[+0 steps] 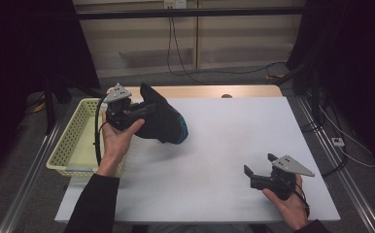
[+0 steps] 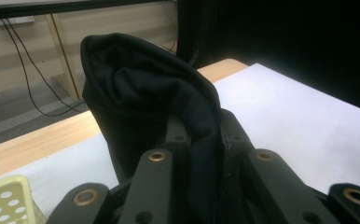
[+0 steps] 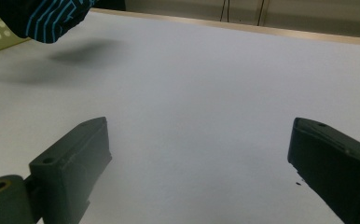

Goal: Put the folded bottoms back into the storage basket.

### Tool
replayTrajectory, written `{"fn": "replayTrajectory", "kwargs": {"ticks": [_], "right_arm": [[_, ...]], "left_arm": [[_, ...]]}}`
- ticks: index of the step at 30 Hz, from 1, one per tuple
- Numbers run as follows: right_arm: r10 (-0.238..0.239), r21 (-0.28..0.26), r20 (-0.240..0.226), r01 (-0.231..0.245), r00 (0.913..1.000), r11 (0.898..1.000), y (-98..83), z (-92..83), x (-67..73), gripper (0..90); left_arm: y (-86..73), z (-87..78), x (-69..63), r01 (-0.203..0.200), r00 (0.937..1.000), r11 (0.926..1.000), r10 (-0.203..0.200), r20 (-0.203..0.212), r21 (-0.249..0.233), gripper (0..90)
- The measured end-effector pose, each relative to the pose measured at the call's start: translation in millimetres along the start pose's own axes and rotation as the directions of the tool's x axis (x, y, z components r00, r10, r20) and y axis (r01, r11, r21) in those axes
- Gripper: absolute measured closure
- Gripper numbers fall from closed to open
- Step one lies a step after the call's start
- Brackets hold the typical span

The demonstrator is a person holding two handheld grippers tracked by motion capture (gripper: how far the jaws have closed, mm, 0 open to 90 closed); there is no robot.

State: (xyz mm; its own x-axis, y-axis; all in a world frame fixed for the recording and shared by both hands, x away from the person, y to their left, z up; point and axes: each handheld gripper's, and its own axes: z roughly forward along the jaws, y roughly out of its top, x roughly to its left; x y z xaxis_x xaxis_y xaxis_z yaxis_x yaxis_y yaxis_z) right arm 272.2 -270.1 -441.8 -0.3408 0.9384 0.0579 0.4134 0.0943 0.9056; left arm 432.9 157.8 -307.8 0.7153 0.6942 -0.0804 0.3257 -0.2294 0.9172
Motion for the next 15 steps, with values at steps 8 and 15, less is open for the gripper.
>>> {"fn": "replayTrajectory", "kwargs": {"ticks": [8, 15], "right_arm": [[-0.002, -0.003, 0.004, 0.002, 1.0, 1.0, -0.1, -0.4, 0.0, 5.4], [-0.002, -0.003, 0.001, 0.002, 1.0, 1.0, -0.1, -0.9, 0.1, 5.4]], "left_arm": [[4.5, -12.1, 1.9, -0.003, 1.0, 0.9997, 0.003, 0.003, -0.023, 78.2], [7.9, -21.1, 5.2, -0.009, 0.9999, 0.9994, 0.009, 0.006, -0.034, 78.1]]}}
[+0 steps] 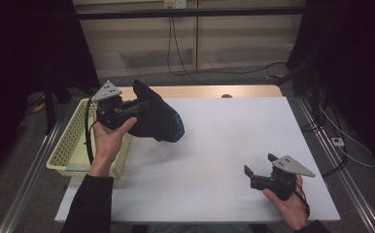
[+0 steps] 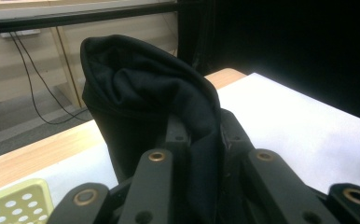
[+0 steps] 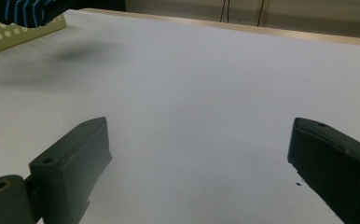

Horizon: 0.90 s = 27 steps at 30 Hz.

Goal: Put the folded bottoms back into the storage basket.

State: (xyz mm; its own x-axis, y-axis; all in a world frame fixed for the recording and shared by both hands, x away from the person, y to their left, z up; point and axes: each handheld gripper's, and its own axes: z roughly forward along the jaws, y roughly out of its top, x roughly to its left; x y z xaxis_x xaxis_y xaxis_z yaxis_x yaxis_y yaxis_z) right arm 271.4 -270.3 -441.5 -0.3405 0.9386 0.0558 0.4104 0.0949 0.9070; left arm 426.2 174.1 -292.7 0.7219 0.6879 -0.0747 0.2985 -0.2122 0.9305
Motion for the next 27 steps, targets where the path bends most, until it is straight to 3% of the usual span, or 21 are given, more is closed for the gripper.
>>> {"fn": "replayTrajectory", "kwargs": {"ticks": [27], "right_arm": [[-0.003, 0.0, -0.002, 0.003, 1.0, 1.0, 0.1, -0.6, 0.5, 5.4]], "left_arm": [[11.6, -35.1, 5.3, -0.039, 0.9968, 0.9985, 0.037, -0.072, -0.037, 78.2]]}}
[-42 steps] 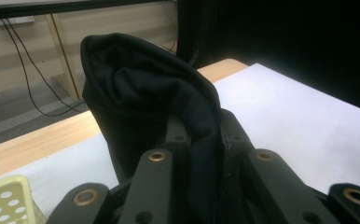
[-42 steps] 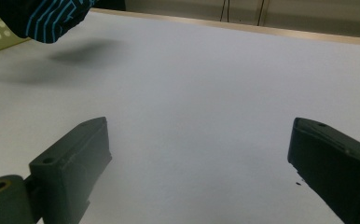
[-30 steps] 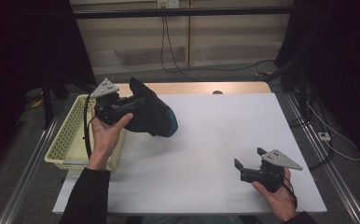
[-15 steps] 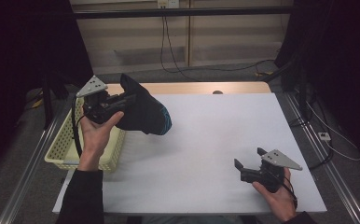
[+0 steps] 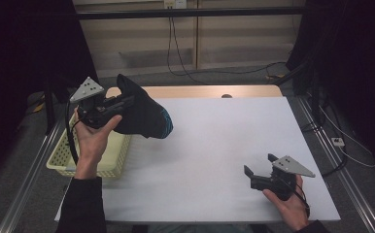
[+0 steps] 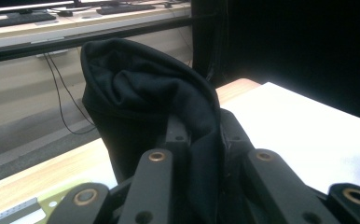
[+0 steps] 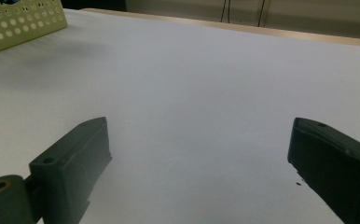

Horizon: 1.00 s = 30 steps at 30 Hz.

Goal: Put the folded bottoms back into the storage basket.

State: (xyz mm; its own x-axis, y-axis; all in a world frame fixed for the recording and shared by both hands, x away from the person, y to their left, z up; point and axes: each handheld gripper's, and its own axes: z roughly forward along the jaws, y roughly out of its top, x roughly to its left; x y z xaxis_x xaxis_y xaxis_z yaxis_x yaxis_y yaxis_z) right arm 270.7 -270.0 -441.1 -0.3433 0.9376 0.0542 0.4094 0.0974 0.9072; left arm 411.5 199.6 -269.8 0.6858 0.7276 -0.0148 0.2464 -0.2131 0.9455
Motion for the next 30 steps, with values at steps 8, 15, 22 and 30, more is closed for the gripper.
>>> {"fn": "replayTrajectory", "kwargs": {"ticks": [8, 15, 22, 30], "right_arm": [[0.001, 0.0, 0.004, -0.001, 1.0, 1.0, 0.0, -0.7, -0.1, 5.4], [-0.006, -0.01, 0.004, 0.006, 1.0, 1.0, 0.5, -1.9, 0.6, 5.4], [-0.012, -0.009, -0.001, 0.012, 0.9999, 1.0, 0.4, -1.6, 1.3, 5.4], [-0.009, -0.004, 0.001, 0.009, 1.0, 1.0, 0.4, -1.1, 1.7, 5.3]], "left_arm": [[0.3, -9.4, 1.4, 0.003, 0.9999, 1.0, -0.003, -0.016, -0.003, 78.2], [3.6, -23.3, 3.2, 0.006, 0.9995, 0.9999, -0.007, -0.031, -0.015, 78.2], [3.7, -38.5, 7.6, 0.009, 0.999, 0.9994, -0.01, -0.043, -0.033, 78.2], [0.4, -54.0, 18.7, 0.02, 0.9979, 0.999, -0.023, -0.061, -0.039, 78.1]]}}
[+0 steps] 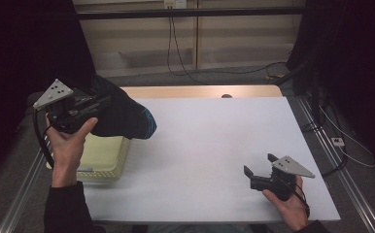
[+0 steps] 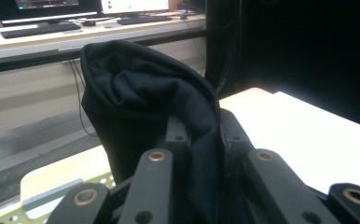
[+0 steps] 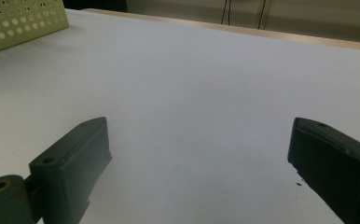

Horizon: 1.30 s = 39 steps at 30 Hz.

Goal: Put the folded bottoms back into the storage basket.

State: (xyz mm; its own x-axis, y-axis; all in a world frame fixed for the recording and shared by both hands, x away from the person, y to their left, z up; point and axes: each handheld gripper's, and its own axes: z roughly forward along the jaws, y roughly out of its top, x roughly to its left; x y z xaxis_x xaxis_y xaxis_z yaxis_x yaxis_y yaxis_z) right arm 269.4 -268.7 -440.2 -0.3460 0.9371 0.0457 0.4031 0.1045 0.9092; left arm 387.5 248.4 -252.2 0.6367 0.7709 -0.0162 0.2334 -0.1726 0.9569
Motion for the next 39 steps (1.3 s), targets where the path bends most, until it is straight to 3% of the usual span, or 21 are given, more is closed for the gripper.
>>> {"fn": "replayTrajectory", "kwargs": {"ticks": [17, 21, 26, 39], "right_arm": [[-0.002, 0.0, -0.003, 0.002, 1.0, 1.0, 0.1, 0.1, -0.2, 5.4], [-0.001, 0.001, -0.003, 0.001, 1.0, 1.0, -0.1, 0.3, -0.7, 5.4], [-0.004, 0.002, -0.008, 0.004, 1.0, 1.0, 0.2, 0.9, 0.8, 5.4], [0.003, 0.002, -0.01, -0.003, 0.9999, 1.0, -0.2, 0.8, -0.3, 5.4]], "left_arm": [[0.4, -24.5, 16.4, 0.02, 0.9995, 0.9996, -0.021, -0.023, -0.02, 78.1], [-2.7, -30.0, 18.3, 0.014, 0.999, 0.9999, -0.014, -0.041, 0.004, 78.1], [-7.9, -34.6, 29.1, 0.028, 0.9987, 0.9996, -0.028, -0.043, 0.006, 78.1], [-21.2, -44.3, 51.5, 0.054, 0.994, 0.9981, -0.051, -0.096, 0.028, 78.0]]}}
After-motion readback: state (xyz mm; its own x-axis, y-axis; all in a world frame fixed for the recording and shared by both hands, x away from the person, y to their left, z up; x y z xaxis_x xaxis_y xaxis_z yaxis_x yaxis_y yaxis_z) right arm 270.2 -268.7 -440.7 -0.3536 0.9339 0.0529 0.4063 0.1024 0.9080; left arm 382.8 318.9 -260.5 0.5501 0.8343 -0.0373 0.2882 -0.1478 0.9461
